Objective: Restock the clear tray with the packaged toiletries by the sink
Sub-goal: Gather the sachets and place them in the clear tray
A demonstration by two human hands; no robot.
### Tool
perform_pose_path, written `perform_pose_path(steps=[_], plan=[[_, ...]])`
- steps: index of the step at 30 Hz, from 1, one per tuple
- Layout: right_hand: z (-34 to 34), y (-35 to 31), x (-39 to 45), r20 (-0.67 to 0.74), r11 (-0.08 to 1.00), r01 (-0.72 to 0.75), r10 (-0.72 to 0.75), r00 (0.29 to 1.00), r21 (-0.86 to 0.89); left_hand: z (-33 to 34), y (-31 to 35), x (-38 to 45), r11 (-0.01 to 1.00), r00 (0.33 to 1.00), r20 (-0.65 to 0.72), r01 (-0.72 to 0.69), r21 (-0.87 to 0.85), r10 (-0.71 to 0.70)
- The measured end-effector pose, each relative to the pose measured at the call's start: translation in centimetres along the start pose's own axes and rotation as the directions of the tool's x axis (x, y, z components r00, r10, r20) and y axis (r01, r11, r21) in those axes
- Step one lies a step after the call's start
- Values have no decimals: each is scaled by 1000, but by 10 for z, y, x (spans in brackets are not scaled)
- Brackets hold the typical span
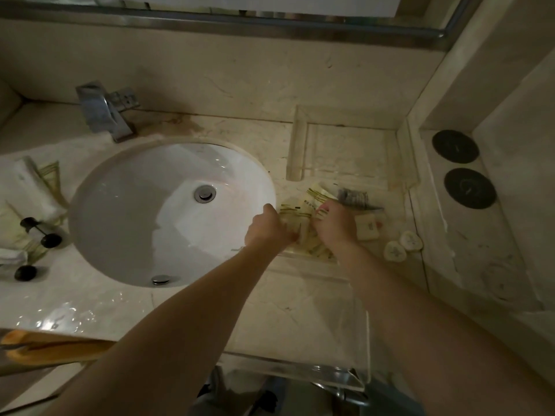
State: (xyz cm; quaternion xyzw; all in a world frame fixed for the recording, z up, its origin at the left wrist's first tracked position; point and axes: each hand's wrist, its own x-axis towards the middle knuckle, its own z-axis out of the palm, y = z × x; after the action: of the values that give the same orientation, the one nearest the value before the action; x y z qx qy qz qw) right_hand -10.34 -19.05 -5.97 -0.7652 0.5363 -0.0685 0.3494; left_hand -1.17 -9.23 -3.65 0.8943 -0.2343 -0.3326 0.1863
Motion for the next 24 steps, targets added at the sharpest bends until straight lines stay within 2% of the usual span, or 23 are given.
perform_pose_path(steps=[7,10,14,18,21,24], plan=[[-5,-3,-5,74,994,-5,-3,997,111,0,2,4,999,1000,16,18,-51,-17],[-17,-5,-9,72,975,-2,-14,997,220,-5,2,2,991,998,24,-54,-119,57],[-39,-8,-19,-6,911,-29,34,999,412,-30,-1,-4,949,984,-78,-176,-260,161],[-52,-3,-36,-29,831,-82,118,993,551,-52,-17,-18,909,915,-229,-375,-180,332],[-57,-2,-52,-17,784,-117,160,987,610,-63,-31,-34,890,886,-230,-437,-126,403],[-61,-6,-68,12,751,-133,164,986,647,-71,-49,-47,865,876,-185,-474,-164,445]])
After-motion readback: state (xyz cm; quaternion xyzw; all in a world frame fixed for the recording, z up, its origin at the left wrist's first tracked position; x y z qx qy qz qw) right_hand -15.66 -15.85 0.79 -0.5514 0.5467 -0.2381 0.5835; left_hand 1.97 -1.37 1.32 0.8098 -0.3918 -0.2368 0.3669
